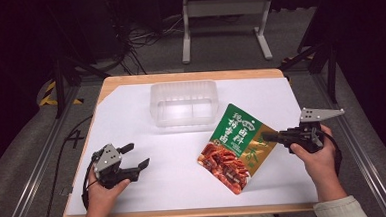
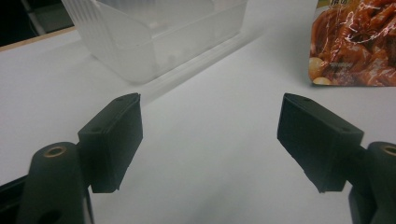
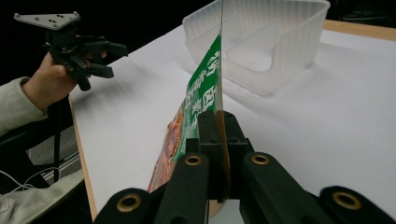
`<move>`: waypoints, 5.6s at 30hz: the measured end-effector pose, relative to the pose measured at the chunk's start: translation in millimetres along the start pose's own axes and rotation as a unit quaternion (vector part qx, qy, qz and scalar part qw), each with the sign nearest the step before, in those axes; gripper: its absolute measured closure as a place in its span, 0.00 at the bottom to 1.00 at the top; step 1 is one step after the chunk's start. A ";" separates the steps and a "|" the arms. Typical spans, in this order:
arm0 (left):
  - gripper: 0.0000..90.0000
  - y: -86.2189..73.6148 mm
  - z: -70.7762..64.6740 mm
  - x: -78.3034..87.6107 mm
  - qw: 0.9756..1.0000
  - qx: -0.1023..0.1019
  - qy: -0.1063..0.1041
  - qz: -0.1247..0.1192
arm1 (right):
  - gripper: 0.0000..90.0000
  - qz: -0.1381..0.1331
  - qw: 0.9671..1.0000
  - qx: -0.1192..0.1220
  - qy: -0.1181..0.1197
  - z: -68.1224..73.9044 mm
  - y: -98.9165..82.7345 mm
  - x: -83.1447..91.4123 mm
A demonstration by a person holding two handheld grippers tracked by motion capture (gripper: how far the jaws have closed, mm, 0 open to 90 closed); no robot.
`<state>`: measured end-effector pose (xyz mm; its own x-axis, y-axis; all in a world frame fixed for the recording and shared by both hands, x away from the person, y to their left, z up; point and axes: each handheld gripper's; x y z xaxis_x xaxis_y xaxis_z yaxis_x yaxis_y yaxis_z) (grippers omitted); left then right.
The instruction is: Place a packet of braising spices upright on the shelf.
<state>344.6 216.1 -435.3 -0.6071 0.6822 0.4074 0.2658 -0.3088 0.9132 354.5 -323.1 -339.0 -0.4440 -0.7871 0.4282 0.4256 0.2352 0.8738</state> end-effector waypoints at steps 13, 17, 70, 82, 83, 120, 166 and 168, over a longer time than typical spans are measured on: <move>0.25 0.0 0.0 -0.6 1.000 0.001 0.002 0.000 | 1.00 -0.026 0.997 0.049 0.050 35.8 24.4 5.0; 0.25 0.2 -0.2 -0.8 1.000 0.001 0.001 0.001 | 1.00 -0.024 0.997 0.057 0.049 40.1 31.6 6.3; 0.23 1.2 5.0 -4.8 0.999 0.019 0.011 -0.023 | 1.00 -0.076 0.994 0.052 -0.050 3.8 121.1 13.8; 0.23 -1.3 2.8 -1.9 0.999 0.019 0.015 -0.021 | 1.00 -0.079 0.994 0.055 -0.045 -3.5 139.1 -1.2; 0.23 -1.7 2.2 -1.1 1.000 0.017 0.017 -0.020 | 1.00 -0.079 0.994 0.054 -0.043 -3.8 143.9 -5.3; 0.22 -2.8 2.2 0.7 0.999 0.020 0.008 -0.030 | 1.00 -0.088 0.994 0.069 -0.019 2.6 201.6 -93.2; 0.22 -6.7 2.5 11.9 0.999 0.024 0.011 -0.036 | 1.00 -0.087 0.996 0.033 0.001 -1.7 210.5 -175.3; 0.22 -7.1 2.5 12.5 0.999 0.023 0.012 -0.037 | 1.00 -0.087 0.996 0.034 0.002 -1.5 210.3 -176.7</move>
<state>337.0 228.4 -436.7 -0.6445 0.6856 0.3384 0.2536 -0.2258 0.9406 523.6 -135.4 -231.3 -0.5033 -0.8214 0.2682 0.2884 0.1330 0.9482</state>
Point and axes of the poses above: each handheld gripper's, and its own axes: x roughly backward along the jaws, y roughly out of its top, z roughly to its left, and after that the axes turned 1 degree about -y, right-handed
